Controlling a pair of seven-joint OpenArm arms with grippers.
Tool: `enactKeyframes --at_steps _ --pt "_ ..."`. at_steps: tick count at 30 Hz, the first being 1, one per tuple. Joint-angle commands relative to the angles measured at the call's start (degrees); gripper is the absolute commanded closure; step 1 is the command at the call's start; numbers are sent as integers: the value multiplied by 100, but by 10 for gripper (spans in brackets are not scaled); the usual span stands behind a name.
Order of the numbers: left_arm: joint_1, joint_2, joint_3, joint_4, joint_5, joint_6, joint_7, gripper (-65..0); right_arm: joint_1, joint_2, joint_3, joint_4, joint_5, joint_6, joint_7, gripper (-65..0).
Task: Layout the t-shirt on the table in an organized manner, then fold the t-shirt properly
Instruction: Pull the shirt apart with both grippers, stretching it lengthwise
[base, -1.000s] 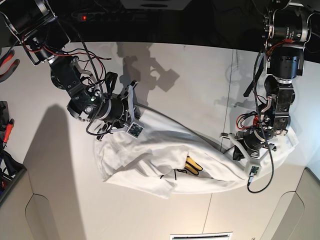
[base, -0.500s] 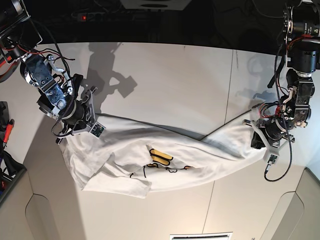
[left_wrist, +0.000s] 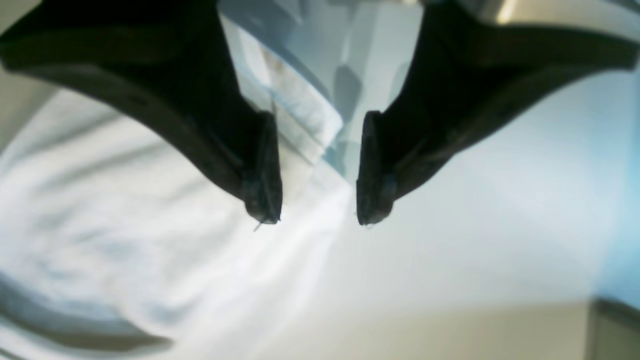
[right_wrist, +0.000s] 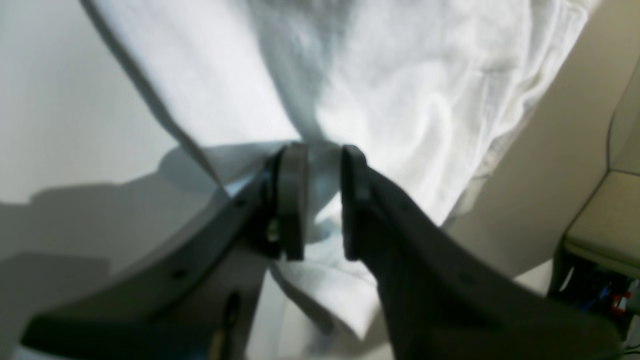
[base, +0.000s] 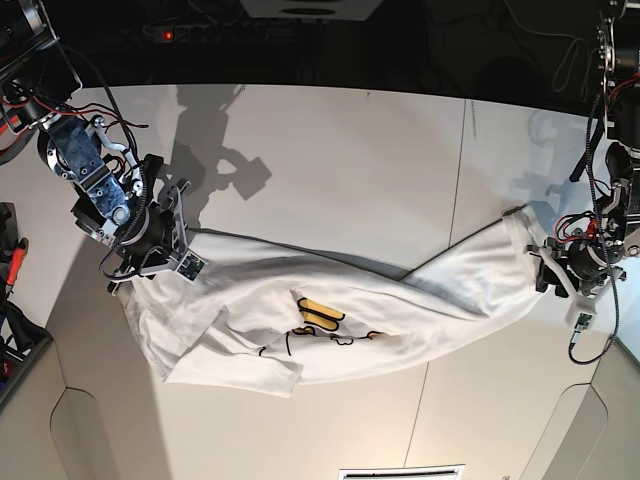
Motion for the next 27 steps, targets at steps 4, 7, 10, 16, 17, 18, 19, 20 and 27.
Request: enactKeyframes --at_steps 4,7,10,16,17,18,19,20,27 --pt "-125 -68 -28 -125 -334 -22 -13 -285 46 79 13 -2 -31 28 -166 -135" --pt "-125 -66 -28 -275 -533 -225 26 -284 46 79 13 -2 -31 28 -166 -135" --pt "-125 -55 -28 -282 -717 -450 256 -284 46 76 13 -2 -28 28 -166 -135" --pt "-125 -55 -31 -275 -940 -684 282 -148 46 79 13 -2 -28 24 -168 -135" --pt "-125 -55 -31 -267 -940 -684 280 -149 46 79 13 -2 -28 24 -168 -135" --pt "-125 -55 -31 -251 -938 -686 280 -149 46 79 13 -2 -28 24 -168 -135" --pt "-125 -57 -31 -232 -938 -686 280 -149 46 79 13 -2 -28 24 -168 -135" --pt "-125 -57 -31 -214 -935 -686 280 -149 46 79 13 -2 -28 24 -168 -135" --pt "-122 -57 -31 -96 -822 -728 284 -243 44 79 13 -2 -28 24 -168 -135"
